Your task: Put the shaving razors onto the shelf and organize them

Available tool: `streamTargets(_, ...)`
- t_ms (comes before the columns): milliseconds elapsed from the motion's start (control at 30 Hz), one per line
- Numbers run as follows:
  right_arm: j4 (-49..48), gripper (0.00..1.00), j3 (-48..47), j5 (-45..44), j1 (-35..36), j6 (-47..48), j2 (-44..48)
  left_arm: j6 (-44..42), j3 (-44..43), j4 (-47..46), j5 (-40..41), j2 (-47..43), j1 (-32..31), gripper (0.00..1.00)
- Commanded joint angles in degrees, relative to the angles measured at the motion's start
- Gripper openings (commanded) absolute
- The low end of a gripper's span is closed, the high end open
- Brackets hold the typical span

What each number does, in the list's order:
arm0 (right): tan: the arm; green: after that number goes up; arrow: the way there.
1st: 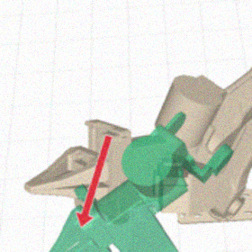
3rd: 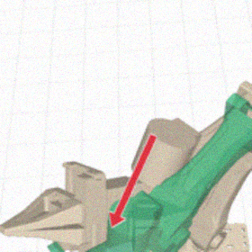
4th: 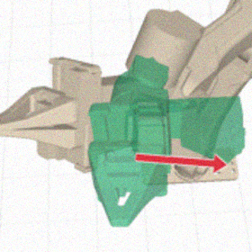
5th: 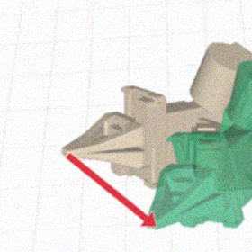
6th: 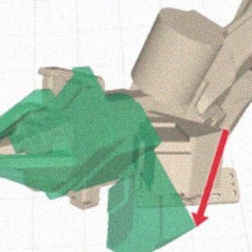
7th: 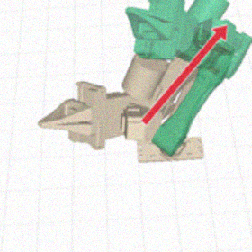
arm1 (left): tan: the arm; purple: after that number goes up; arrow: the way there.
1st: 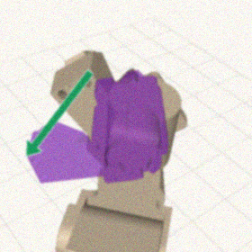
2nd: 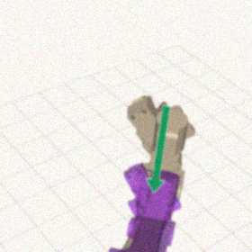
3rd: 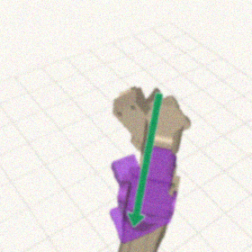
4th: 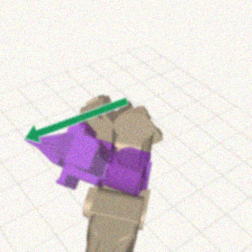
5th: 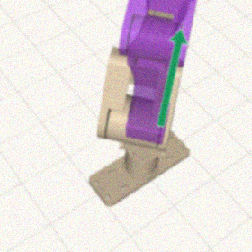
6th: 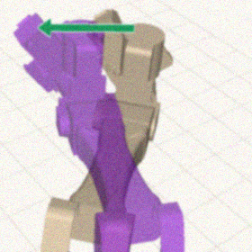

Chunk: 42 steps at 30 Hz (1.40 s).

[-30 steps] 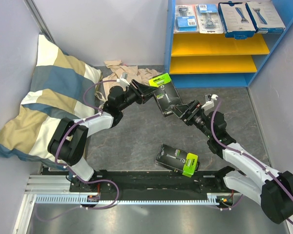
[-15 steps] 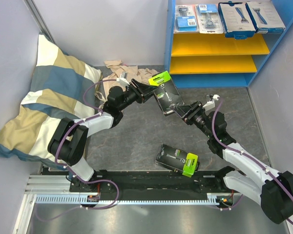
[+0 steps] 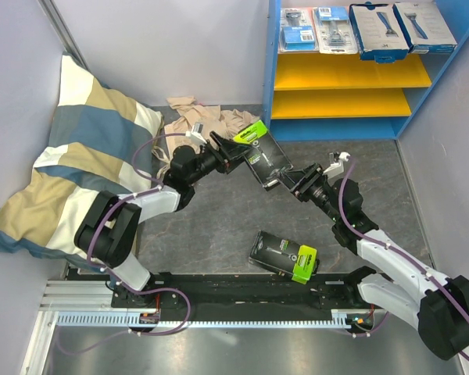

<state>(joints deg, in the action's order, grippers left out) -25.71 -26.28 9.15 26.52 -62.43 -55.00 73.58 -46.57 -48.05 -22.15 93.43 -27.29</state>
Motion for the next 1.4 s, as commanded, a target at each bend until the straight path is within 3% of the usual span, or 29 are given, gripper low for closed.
streamTargets(0,-4.79,0.16,-2.02,-0.09,-0.16,1.61,2.44,-5.55,2.44,-0.82,-0.52,-4.83,1.01,0.81)
streamTargets(567,-5.75,0.12,-5.27,5.87,-6.65,-1.37,0.51,-24.97,5.08,23.34,7.29,-20.47,1.8,0.86)
streamTargets(1367,-11.55,0.11,-20.03,16.43,-23.7,-7.79,-8.54,-28.14,4.9,26.43,8.0,-21.09,2.42,0.87)
